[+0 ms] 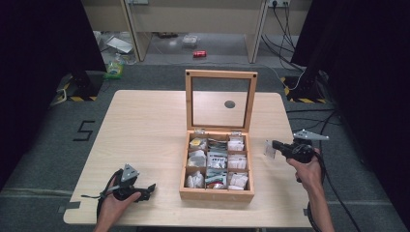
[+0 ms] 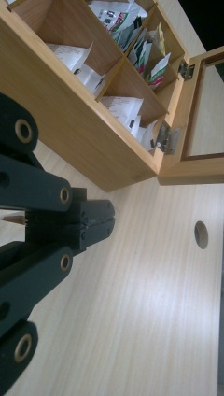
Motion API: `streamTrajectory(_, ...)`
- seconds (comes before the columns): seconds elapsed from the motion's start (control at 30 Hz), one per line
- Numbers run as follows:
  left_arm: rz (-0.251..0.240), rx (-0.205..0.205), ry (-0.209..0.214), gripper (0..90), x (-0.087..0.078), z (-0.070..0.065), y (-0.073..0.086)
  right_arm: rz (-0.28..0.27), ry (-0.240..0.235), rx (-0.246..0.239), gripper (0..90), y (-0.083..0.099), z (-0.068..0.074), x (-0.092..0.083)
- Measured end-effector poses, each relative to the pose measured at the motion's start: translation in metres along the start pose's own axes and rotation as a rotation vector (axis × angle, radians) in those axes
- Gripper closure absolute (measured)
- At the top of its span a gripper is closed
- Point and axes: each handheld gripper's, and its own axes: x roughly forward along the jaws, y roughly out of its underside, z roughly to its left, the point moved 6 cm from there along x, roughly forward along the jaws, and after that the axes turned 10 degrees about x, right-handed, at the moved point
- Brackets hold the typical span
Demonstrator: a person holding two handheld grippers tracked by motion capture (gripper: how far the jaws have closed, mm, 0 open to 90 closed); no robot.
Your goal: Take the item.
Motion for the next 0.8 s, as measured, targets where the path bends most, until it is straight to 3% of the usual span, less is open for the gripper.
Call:
streamTrajectory(0.6, 0.0, 0.0, 0.0, 4.5, 0.0, 0.0, 0.0, 0.029, 0.028, 0.052, 90.0, 0.013, -0.016, 0.006)
streamTrajectory(0.8, 0.0, 0.0, 0.0, 4.5, 0.0, 0.0, 0.0, 0.045, 0.059, 0.052, 90.0, 0.018, -0.024, 0.008)
